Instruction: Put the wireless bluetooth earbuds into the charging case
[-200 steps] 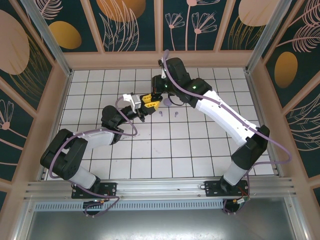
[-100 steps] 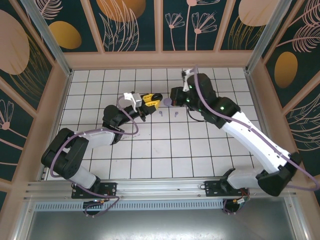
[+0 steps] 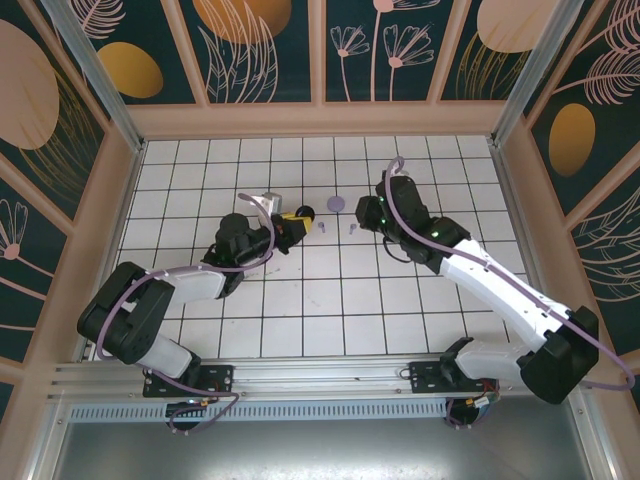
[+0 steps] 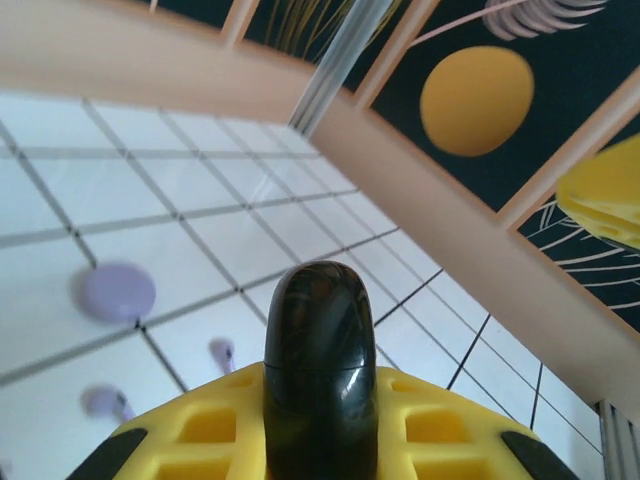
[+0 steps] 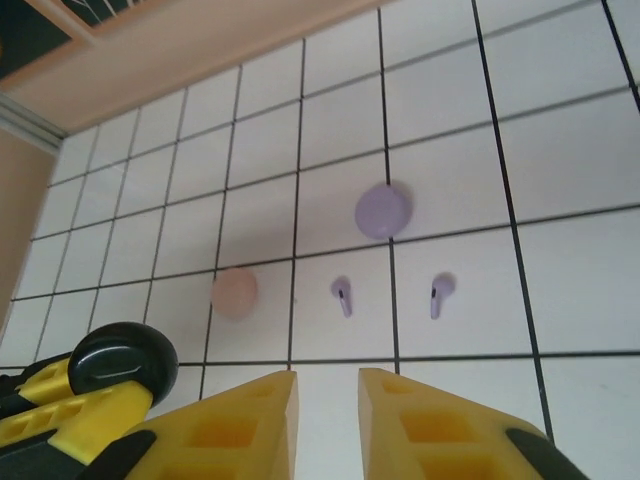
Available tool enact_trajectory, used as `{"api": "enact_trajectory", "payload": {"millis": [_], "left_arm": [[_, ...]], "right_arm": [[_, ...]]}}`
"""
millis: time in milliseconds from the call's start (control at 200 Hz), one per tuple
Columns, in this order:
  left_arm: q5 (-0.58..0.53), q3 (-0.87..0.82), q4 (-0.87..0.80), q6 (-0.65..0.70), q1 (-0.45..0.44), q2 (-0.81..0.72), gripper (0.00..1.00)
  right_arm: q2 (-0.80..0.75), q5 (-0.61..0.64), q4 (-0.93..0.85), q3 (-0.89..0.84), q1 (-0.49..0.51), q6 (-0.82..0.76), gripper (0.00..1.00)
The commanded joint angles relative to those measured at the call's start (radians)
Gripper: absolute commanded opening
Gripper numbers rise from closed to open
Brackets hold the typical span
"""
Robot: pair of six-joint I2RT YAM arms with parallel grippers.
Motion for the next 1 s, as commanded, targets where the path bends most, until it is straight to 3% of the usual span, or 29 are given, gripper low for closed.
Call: {"api": "enact_trajectory", "payload": {"millis": [0, 205, 315, 485, 716, 846, 996], "left_arm": [[-0.02, -0.026, -0.185, -0.107, 0.015, 0.003, 0.0], [-0.018, -0.151, -0.17, -0.233, 0.096, 0.029, 0.0], [0.018, -0.147, -0.201, -0.235, 0.128, 0.065, 0.0], [0.044, -0.118, -0.231, -0.222, 0.143, 0.125, 0.08], [0.033, -0.112, -0.25, -0.232, 0.182, 0.185, 0.37], [-0.02, -0.116, -0.317, -0.22, 0.197, 0.122, 0.55], [-0.119, -0.092, -0.478, -0.166, 0.214, -0.012, 0.62]], "right_arm": [[0.008, -0.008, 0.067, -0.03, -0.004, 0.024, 0.28], [-0.014, -0.015, 0.074, -0.045, -0.002, 0.026, 0.42], [-0.013, -0.018, 0.073, -0.038, -0.002, 0.025, 0.47], [-0.003, -0.023, 0.073, -0.023, 0.002, 0.025, 0.5], [0.018, -0.018, 0.057, 0.003, 0.004, 0.022, 0.56], [0.032, -0.009, 0.043, 0.024, 0.004, 0.013, 0.65], [0.068, 0.003, 0.028, 0.059, -0.001, 0.0, 0.69]]}}
